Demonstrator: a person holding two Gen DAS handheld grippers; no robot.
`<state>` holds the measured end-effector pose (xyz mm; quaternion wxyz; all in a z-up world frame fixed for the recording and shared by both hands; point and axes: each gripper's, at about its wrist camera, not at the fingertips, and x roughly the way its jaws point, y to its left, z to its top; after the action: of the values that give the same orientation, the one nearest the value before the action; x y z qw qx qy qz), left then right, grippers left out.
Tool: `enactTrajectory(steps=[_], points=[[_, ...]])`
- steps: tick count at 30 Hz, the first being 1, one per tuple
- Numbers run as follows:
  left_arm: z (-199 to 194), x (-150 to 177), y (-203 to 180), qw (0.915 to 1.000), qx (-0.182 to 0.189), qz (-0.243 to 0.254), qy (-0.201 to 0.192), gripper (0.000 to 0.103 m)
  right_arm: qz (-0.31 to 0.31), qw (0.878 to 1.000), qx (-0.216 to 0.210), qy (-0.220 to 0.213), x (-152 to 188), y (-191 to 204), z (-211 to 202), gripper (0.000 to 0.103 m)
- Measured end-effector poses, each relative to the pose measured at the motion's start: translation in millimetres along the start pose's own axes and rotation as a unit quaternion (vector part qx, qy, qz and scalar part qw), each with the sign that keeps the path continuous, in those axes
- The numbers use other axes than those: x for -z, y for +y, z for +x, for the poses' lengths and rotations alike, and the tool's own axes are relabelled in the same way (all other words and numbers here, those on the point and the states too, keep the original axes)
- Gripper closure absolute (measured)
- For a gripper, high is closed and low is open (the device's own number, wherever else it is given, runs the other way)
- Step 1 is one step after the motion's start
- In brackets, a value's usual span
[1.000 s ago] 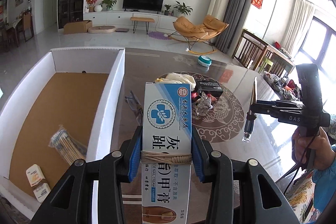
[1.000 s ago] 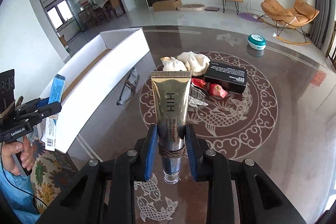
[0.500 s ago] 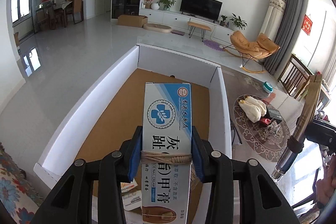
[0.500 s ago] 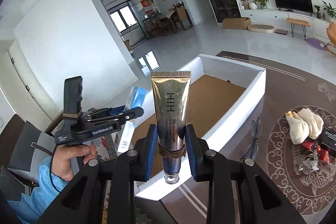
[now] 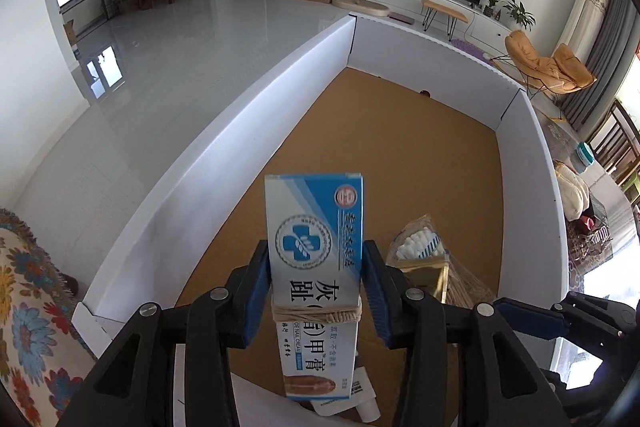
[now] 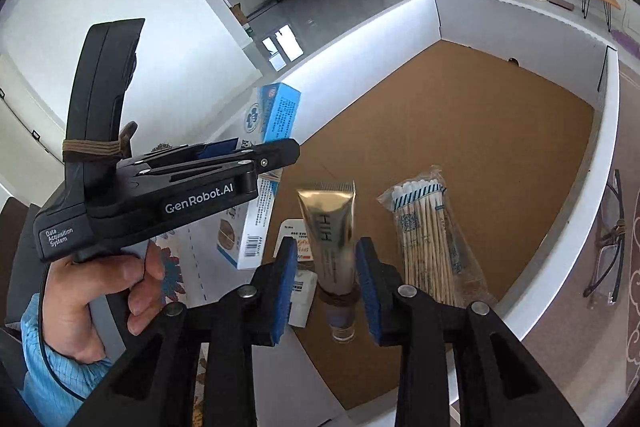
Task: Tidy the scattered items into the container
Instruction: 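Carry both items into the white cardboard box and open both tools, then withdraw both tools from the box back toward the table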
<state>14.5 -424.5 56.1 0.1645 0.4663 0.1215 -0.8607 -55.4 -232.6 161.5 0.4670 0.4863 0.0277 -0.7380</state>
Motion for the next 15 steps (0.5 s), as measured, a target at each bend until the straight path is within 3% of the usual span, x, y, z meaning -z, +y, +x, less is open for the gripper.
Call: enactTrajectory(steps=[1, 2, 3, 7, 9, 12, 15], points=[[2, 0, 2, 1.0000, -0.005, -0.005, 0.003, 0.042, 0.005, 1.000, 0.003, -0.008, -2, -3, -2, 0.046], [2, 1, 4, 0.9999, -0.010, -0.010, 0.001, 0.026, 0.009, 1.000, 0.002, -0.018, -3, -5, -6, 0.040], [1, 3, 5, 0.9998, -0.015, -0.013, -0.007, 0.018, 0.011, 1.000, -0.002, -0.029, -4, -6, -12, 0.038], [-7, 10, 0, 0.9994, -0.024, -0.009, -0.024, 0.017, -0.010, 0.996, 0.028, -0.087, 1, -18, -50, 0.031], [-15, 15, -12, 0.9991, -0.024, -0.001, -0.034, 0.017, -0.020, 0.991, 0.051, -0.119, 13, -31, -73, 0.019], [-35, 23, -39, 0.9980, -0.011, 0.028, -0.056, 0.017, -0.035, 0.982, 0.112, -0.147, 52, -64, -105, 0.012], [-59, 35, -77, 0.9948, 0.020, 0.067, -0.074, 0.017, -0.033, 0.973, 0.182, -0.142, 97, -114, -129, 0.011]])
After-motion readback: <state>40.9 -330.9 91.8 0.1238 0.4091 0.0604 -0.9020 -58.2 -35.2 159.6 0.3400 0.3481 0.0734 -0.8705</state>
